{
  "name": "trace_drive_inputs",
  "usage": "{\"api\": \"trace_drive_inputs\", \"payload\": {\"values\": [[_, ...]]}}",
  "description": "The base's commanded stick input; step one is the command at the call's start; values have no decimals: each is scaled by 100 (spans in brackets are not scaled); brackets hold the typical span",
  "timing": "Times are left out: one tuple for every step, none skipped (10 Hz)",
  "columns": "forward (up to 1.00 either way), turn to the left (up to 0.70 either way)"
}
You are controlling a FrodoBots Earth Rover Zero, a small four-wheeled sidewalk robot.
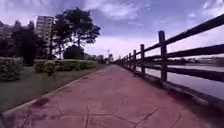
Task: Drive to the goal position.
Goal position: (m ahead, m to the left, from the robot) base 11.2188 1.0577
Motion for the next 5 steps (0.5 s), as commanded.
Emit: {"api": "trace_drive_inputs", "payload": {"values": [[100,0],[100,0],[100,0],[100,0],[100,0]]}}
